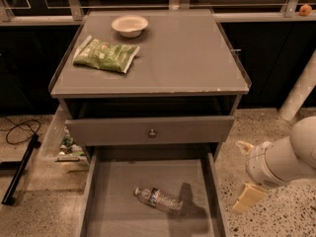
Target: Pick water bottle from middle drawer and place on counter
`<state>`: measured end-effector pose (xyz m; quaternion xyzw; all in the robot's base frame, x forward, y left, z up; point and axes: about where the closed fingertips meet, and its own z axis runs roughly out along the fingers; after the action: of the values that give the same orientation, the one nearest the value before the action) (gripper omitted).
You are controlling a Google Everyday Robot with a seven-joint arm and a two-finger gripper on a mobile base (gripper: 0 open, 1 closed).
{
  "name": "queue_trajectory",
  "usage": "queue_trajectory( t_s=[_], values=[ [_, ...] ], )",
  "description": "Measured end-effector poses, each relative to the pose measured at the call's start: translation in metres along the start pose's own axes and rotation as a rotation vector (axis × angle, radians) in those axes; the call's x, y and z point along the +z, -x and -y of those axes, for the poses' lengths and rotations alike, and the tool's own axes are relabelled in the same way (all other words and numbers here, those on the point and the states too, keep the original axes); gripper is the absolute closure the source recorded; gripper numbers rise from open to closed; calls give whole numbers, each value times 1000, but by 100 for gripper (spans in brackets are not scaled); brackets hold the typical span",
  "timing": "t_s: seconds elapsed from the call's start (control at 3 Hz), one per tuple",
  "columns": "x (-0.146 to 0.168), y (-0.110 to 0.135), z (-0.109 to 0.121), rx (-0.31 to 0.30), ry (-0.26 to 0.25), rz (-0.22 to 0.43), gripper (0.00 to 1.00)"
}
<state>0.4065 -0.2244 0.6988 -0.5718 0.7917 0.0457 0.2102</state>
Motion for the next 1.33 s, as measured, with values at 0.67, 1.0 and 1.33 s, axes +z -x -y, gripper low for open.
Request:
queue_trajectory(
  t_s=[0.67, 1.0, 1.33],
  values=[
    [38, 15, 6, 83, -32, 221, 0],
    [61, 33, 23, 131, -103, 403, 0],
    [72, 44, 22, 111, -145, 486, 0]
  ],
)
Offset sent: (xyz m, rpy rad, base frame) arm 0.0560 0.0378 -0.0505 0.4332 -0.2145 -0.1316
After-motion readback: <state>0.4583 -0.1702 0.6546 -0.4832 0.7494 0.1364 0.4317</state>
